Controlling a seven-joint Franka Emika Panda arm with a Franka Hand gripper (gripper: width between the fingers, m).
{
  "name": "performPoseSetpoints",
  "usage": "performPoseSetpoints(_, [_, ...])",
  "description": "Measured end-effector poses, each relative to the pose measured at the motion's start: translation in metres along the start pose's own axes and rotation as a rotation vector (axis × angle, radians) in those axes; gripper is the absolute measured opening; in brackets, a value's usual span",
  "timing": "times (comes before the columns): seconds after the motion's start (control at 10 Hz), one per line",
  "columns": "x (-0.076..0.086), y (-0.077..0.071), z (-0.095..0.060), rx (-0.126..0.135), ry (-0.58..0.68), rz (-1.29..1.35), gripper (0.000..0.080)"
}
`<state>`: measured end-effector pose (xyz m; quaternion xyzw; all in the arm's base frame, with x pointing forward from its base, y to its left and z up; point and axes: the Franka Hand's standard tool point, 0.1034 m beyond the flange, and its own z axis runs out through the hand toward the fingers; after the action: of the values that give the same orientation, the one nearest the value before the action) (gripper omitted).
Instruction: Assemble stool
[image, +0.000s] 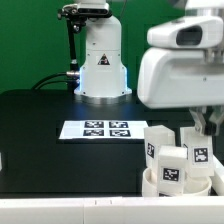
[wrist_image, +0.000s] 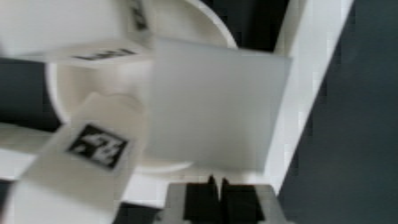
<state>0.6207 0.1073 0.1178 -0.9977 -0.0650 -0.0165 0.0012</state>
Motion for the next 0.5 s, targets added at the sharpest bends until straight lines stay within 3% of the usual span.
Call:
performPoseSetpoints(0.1, [0.000,0.004,-0.004,0.029,-0.005,0.076,0.0139])
performPoseSetpoints(0.2, [0.001,0.012,-0.004,0.036,-0.002,0.115,0.0139])
performPoseSetpoints(0.3, [0.001,0.011,-0.004,0.025,-0.003,0.097,0.0340])
performPoseSetpoints(0.4, [-0.001,0.007,0.000,0.038,-0.004,0.147,0.0474])
performPoseSetpoints(0.5, [-0.008,0.005,0.009,0.048,-0.013,0.219,0.0474])
